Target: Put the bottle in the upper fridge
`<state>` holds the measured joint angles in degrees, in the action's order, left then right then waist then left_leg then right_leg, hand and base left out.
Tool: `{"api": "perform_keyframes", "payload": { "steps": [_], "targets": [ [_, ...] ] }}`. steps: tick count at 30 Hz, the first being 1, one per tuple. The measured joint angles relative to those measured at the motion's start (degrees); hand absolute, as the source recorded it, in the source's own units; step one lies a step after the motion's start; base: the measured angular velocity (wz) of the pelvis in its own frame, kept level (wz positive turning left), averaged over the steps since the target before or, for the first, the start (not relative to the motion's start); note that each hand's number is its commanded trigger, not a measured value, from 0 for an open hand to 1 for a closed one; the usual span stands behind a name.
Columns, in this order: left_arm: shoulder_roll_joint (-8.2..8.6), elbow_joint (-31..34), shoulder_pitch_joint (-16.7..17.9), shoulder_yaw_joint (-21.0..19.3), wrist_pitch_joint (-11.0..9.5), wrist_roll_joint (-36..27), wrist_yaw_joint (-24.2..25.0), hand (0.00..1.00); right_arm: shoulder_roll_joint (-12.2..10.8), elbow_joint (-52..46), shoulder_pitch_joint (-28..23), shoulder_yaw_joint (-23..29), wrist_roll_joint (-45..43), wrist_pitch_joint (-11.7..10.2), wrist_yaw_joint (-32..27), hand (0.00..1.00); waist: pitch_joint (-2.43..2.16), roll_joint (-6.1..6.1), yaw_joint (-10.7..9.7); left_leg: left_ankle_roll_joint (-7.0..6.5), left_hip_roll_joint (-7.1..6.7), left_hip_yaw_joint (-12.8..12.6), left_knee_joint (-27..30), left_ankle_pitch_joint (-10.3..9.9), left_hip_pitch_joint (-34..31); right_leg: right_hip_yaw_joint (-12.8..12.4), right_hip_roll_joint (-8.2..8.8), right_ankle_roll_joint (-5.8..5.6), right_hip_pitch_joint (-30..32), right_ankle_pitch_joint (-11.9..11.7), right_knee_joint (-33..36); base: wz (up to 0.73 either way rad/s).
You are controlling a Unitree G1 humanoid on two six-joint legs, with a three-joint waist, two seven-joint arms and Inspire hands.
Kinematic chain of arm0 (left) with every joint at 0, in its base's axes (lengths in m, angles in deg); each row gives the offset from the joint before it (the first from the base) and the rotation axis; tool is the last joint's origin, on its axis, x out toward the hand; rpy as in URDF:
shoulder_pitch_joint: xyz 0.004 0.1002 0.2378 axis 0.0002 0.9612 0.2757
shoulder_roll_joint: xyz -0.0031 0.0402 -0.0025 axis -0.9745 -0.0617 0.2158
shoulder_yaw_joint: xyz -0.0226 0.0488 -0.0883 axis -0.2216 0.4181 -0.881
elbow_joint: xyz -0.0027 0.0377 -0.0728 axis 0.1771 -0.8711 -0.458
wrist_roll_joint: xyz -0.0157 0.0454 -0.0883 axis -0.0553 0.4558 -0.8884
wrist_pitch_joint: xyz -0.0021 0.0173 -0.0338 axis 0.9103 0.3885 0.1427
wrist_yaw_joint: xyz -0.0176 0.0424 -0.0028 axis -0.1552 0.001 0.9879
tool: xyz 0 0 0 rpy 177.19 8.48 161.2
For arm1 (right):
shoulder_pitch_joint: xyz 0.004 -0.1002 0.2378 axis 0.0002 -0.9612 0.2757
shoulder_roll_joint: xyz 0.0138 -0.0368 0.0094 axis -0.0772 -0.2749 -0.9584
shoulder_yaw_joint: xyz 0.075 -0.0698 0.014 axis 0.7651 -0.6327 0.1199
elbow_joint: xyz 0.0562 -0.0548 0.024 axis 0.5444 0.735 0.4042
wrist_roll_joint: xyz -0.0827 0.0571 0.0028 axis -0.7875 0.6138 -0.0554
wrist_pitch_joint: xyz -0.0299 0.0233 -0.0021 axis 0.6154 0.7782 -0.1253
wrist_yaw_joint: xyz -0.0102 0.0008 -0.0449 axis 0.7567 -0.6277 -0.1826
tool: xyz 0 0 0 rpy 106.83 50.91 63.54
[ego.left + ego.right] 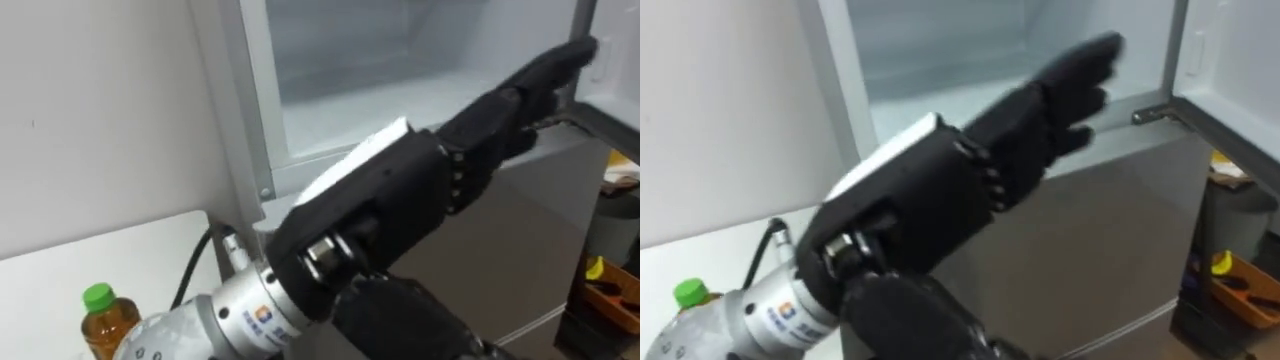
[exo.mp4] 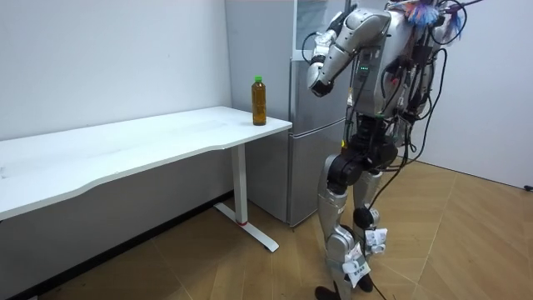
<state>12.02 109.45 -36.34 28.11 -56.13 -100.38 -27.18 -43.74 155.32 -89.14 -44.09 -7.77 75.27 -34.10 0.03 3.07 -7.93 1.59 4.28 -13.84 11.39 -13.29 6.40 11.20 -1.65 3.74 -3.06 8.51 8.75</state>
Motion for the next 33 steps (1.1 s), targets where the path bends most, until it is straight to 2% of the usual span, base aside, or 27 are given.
{"api": "perform_keyframes", "payload": {
  "steps": [2, 5, 7, 10, 14, 17, 18, 20, 23, 26, 29, 33],
  "targets": [
    [0.34, 2.2, 2.1, -3.3, -0.8, 4.5, -1.2, 0.0, -0.6, -0.1, -0.4, 0.3, -0.7, -0.9, 0.1, 0.0, -0.16, -0.17, 1.3, 0.02, -0.02, 0.3, 0.0, 0.0, 0.1, 0.1, -0.02, 0.02, -0.2, 0.0, 0.0, 0.03],
    [0.3, 4.0, 3.7, -9.0, -2.4, 6.5, -3.8, 0.0, -1.1, 0.0, -1.5, 1.7, -0.4, -1.1, 0.4, 0.0, -0.38, 0.17, 3.1, 0.01, -0.16, 1.1, -0.1, 0.1, 0.1, 0.4, 0.03, 0.01, -0.5, 0.0, 0.0, 0.06],
    [0.37, 4.3, 4.4, -12.7, -3.4, 6.7, -5.9, 0.0, -1.4, 0.1, -2.0, 2.5, -0.4, -1.1, 0.5, 0.0, -0.33, 0.06, 3.9, 0.04, -0.16, 1.7, -0.1, 0.1, 0.3, 0.6, 0.03, -0.01, -0.9, 0.1, 0.0, 0.09],
    [0.37, 4.9, 7.3, -19.2, -5.4, 8.2, -8.8, 0.0, -1.5, 1.3, -2.3, 3.5, -0.6, -1.7, 0.7, 0.0, -0.28, 0.02, 5.5, 0.06, -0.16, 1.8, -0.2, 0.1, 0.7, 0.7, -0.03, 0.07, -1.3, 0.2, -0.1, 0.02],
    [0.3, 5.3, 11.9, -26.1, -6.4, 10.0, -12.2, 0.0, -1.5, 1.0, -3.6, 4.4, -0.6, -2.3, 0.6, 0.0, -0.27, 0.11, 7.6, 0.07, -0.44, 2.6, -0.4, 0.1, 1.0, 1.6, 0.24, -0.07, -1.9, 0.9, -0.1, 0.12],
    [0.29, 5.8, 12.3, -31.4, -6.9, 10.0, -14.1, 0.0, -1.7, 1.2, -4.7, 5.9, -0.3, -3.3, 0.6, 0.0, -0.3, 0.28, 8.8, 0.07, -0.58, 3.2, -0.6, 0.1, 1.1, 1.9, 0.31, -0.13, -2.1, 1.0, -0.1, 0.09],
    [0.32, 6.2, 12.3, -33.7, -7.8, 10.0, -15.9, 0.0, -1.8, 1.2, -5.4, 6.6, -0.2, -3.5, 0.6, 0.0, -0.27, 0.31, 9.7, 0.07, -0.65, 3.3, -0.7, 0.1, 1.1, 2.1, 0.4, -0.22, -2.1, 1.1, -0.1, 0.1],
    [0.36, 7.0, 13.3, -38.5, -10.2, 10.2, -19.2, 0.0, -2.7, 0.9, -6.7, 9.0, 0.0, -4.0, 0.6, 0.0, -0.19, 0.36, 10.1, 0.07, -0.84, 3.6, -0.8, 0.1, 1.1, 2.6, 0.6, -0.42, -2.4, 1.2, -0.2, 0.13],
    [0.35, 6.9, 15.1, -43.8, -11.5, 10.8, -23.8, 0.0, -3.4, 0.1, -7.8, 11.0, 0.0, -4.5, 0.6, 0.0, -0.16, 0.58, 10.4, 0.06, -1.05, 3.7, -1.0, 0.1, 1.1, 3.0, 0.84, -0.66, -2.7, 1.5, -0.2, 0.09],
    [0.35, 6.7, 17.3, -48.1, -11.8, 11.2, -27.8, 0.0, -3.6, -0.7, -8.8, 11.4, -0.4, -4.6, 0.7, 0.0, -0.1, 0.73, 11.5, 0.06, -1.1, 3.7, -1.0, 0.1, 1.2, 3.3, 0.91, -0.71, -2.9, 1.6, -0.2, 0.0],
    [0.85, 6.3, 21.1, -49.8, -12.1, 9.9, -31.5, 0.0, -3.6, -0.7, -9.1, 11.7, 0.3, -4.6, 0.5, 0.0, 0.02, 0.88, 11.6, 0.06, -1.24, 4.9, -0.9, 0.1, 1.3, 3.9, 1.11, -0.86, -3.0, 1.7, -0.2, 0.12],
    [1.18, 4.4, 24.5, -51.7, -12.2, 8.8, -35.5, 0.0, -3.7, -0.7, -9.3, 12.5, -0.3, -4.5, 0.3, 0.0, 0.03, 1.08, 12.5, 0.04, -1.6, 5.4, -1.0, 0.1, 1.3, 4.2, 1.42, -1.01, -3.1, 2.1, 0.0, 0.08]
  ]
}}
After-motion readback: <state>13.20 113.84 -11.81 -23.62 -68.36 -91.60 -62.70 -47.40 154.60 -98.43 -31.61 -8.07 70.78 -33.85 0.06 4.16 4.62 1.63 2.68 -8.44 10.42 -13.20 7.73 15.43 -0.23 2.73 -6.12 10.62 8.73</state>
